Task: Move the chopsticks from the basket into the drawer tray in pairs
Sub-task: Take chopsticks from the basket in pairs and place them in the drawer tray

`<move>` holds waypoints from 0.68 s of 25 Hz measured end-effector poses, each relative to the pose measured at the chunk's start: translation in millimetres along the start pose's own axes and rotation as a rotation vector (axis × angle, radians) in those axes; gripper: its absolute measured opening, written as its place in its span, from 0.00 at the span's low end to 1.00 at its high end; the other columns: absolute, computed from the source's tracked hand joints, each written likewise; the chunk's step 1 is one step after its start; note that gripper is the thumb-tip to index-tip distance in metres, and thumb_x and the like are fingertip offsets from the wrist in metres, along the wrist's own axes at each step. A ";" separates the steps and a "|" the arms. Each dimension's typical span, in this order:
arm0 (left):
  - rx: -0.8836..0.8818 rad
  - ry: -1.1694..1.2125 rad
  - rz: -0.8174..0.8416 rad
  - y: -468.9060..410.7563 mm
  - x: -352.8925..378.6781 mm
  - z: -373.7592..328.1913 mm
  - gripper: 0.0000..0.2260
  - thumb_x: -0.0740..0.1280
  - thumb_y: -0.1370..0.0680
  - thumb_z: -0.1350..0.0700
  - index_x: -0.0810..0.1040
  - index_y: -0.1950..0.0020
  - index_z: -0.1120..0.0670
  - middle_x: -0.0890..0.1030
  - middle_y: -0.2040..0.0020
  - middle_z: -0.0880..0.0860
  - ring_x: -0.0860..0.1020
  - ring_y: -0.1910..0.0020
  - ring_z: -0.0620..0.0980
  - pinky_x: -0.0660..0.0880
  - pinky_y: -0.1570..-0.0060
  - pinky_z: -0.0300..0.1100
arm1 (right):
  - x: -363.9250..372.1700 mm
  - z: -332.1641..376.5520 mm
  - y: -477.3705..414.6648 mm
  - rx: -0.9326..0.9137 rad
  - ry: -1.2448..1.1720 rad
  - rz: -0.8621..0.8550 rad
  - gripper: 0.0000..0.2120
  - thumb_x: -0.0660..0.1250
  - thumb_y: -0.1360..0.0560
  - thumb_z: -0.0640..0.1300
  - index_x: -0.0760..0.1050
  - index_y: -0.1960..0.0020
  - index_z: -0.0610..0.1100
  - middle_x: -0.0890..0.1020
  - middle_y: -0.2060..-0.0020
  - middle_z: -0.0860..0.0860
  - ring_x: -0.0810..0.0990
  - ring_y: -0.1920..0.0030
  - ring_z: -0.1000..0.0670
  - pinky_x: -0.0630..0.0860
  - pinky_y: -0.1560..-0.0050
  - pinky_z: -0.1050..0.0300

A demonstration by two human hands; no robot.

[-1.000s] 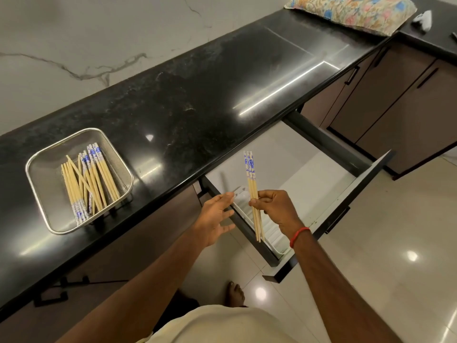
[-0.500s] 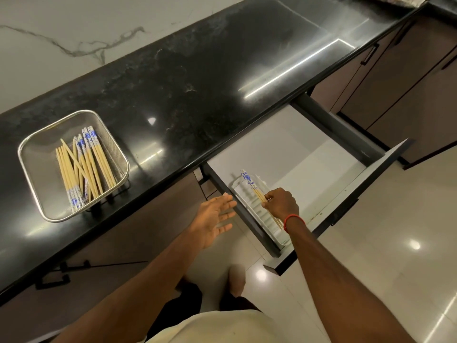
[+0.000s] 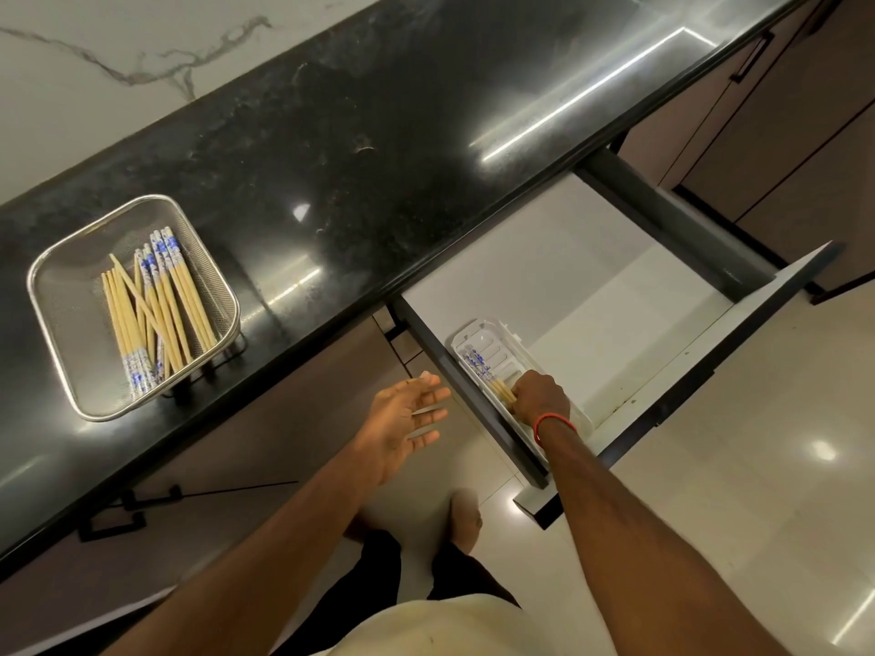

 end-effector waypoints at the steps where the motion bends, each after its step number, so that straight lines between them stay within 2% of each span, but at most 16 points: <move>1: 0.000 0.000 -0.003 -0.2 -0.8 0.1 0.11 0.66 0.18 0.50 0.81 0.39 0.52 0.87 0.43 0.51 0.82 0.41 0.53 0.77 0.48 0.50 | 1.1 -0.2 -0.7 -0.006 0.001 0.003 0.09 0.67 0.27 0.39 0.82 0.48 0.41 0.84 0.51 0.41 0.83 0.50 0.40 0.81 0.47 0.48; 5: -0.003 0.002 -0.015 -0.5 -2.3 2.1 0.11 0.66 0.18 0.50 0.82 0.39 0.52 0.86 0.42 0.52 0.82 0.41 0.53 0.78 0.49 0.49 | 0.9 -2.5 -1.6 -0.022 -0.015 -0.011 0.10 0.65 0.25 0.41 0.83 0.50 0.38 0.84 0.55 0.41 0.82 0.54 0.40 0.81 0.48 0.47; 9: -0.011 -0.024 -0.004 0.0 1.4 8.5 0.12 0.65 0.17 0.48 0.81 0.39 0.52 0.86 0.42 0.51 0.82 0.41 0.53 0.77 0.49 0.49 | -3.1 -5.2 2.7 -0.055 0.027 -0.066 0.10 0.64 0.23 0.38 0.80 0.43 0.41 0.83 0.47 0.42 0.81 0.46 0.40 0.78 0.45 0.49; 13: -0.012 -0.039 -0.007 -0.4 2.6 9.3 0.12 0.65 0.17 0.48 0.81 0.39 0.52 0.86 0.42 0.52 0.83 0.41 0.54 0.78 0.48 0.49 | 0.3 -0.6 7.2 -0.113 0.085 -0.075 0.13 0.61 0.22 0.38 0.80 0.41 0.43 0.82 0.45 0.42 0.80 0.44 0.39 0.77 0.45 0.50; 17: -0.009 -0.051 -0.011 -1.8 5.5 9.4 0.12 0.65 0.17 0.48 0.81 0.39 0.52 0.87 0.43 0.52 0.83 0.42 0.54 0.78 0.46 0.50 | 3.6 3.0 10.0 -0.135 0.082 -0.063 0.14 0.59 0.22 0.36 0.78 0.40 0.40 0.80 0.44 0.39 0.79 0.43 0.39 0.76 0.44 0.50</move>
Point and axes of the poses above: each hand's wrist, its own y-axis away from the middle knuckle, its own x-axis out of the palm, z = x × y, the point moved 8 cm from there along -y, towards the middle knuckle
